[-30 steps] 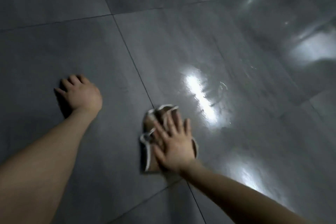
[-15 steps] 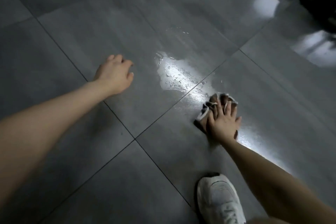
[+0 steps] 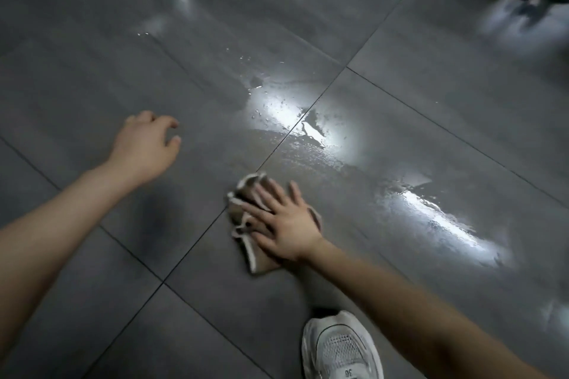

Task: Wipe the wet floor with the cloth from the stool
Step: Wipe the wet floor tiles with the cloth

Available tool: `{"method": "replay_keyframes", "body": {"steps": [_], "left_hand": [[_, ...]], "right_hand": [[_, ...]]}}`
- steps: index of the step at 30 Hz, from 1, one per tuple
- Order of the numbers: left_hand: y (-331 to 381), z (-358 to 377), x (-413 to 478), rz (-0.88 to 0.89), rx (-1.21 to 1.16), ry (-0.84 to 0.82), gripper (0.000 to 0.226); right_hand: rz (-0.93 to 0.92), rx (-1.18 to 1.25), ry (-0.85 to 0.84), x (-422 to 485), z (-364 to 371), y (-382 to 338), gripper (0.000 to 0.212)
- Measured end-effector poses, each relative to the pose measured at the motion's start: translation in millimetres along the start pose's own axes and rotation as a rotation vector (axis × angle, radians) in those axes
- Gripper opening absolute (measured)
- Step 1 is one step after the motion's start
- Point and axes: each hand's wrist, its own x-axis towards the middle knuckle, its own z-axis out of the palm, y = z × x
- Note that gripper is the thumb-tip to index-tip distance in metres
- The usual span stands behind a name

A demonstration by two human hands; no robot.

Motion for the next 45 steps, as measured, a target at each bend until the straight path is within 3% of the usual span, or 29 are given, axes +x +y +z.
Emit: {"method": "replay_keyframes", "body": {"steps": [2,5,7,8,9,11,15,19,21,23,26,29,31,33,36,40,43,45], "left_hand": [[22.3,13.3,5.1,0.018,-0.026,-0.025,0.036],[55.1,33.1,11.9,0.028,-0.095,-0.051,0.035],[73.0,45.3,16.5,0.047,-0.132,-0.064,0.034],[81.2,50.6,18.9,0.067,-0.138,-0.071,0.034],[89.1,54.4,21.7,0.087,-0.140,-0.077,0.034],[105.5,57.4,25.5,0.105,-0.146,-0.080,0.034],[125.8,55.6,33.3,0.114,-0.166,-0.048,0.034],[136.6,54.6,42.6,0.124,-0.125,-0.045,0.033],[148.5,58.1,44.2,0.140,-0.128,-0.052,0.032],[162.5,65.3,43.5,0.173,-0.138,-0.062,0.029],[181.3,80.4,40.0,0.231,-0.170,-0.082,0.023],[193.2,92.9,39.8,0.244,-0.177,-0.094,0.021],[199.0,98.4,40.7,0.241,-0.172,-0.093,0.020],[203.7,98.4,42.3,0.237,-0.172,-0.084,0.020],[203.4,87.8,50.0,0.219,-0.168,-0.042,0.020],[190.0,67.4,61.8,0.196,-0.111,-0.002,0.021],[167.9,53.4,63.7,0.181,-0.067,0.030,0.021],[142.2,41.5,63.7,0.188,-0.018,0.050,0.021]], "right_hand": [[0.328,0.015,0.066,-66.6,-1.4,65.0,0.060],[1.024,0.097,0.136,-145.9,-15.7,144.7,0.069],[1.397,0.204,0.146,-137.1,-29.1,177.9,0.071],[1.492,0.248,0.156,-117.2,-37.6,188.4,0.071],[1.517,0.276,0.166,-92.7,-45.1,196.2,0.071],[1.390,0.272,0.149,-37.5,-53.4,199.4,0.073],[0.831,0.151,0.088,50.9,-48.3,133.9,0.072],[0.255,0.066,0.065,31.0,-32.8,88.5,0.063],[0.188,0.077,0.117,-19.6,-21.1,114.5,0.057],[0.421,0.087,0.188,-88.7,-13.3,160.0,0.057],[0.980,0.115,0.253,-179.0,-18.4,235.9,0.063],[1.533,0.229,0.219,-171.4,-39.2,296.5,0.067],[1.652,0.278,0.201,-124.6,-56.0,314.6,0.073],[1.485,0.236,0.190,-65.2,-61.5,307.0,0.074],[0.992,0.130,0.196,6.7,-51.4,236.1,0.074],[0.460,0.118,0.106,4.8,-32.5,127.6,0.070],[0.049,0.057,0.059,-27.0,-22.9,139.0,0.061],[0.005,0.011,0.078,-19.1,-28.4,178.6,0.062]]}}
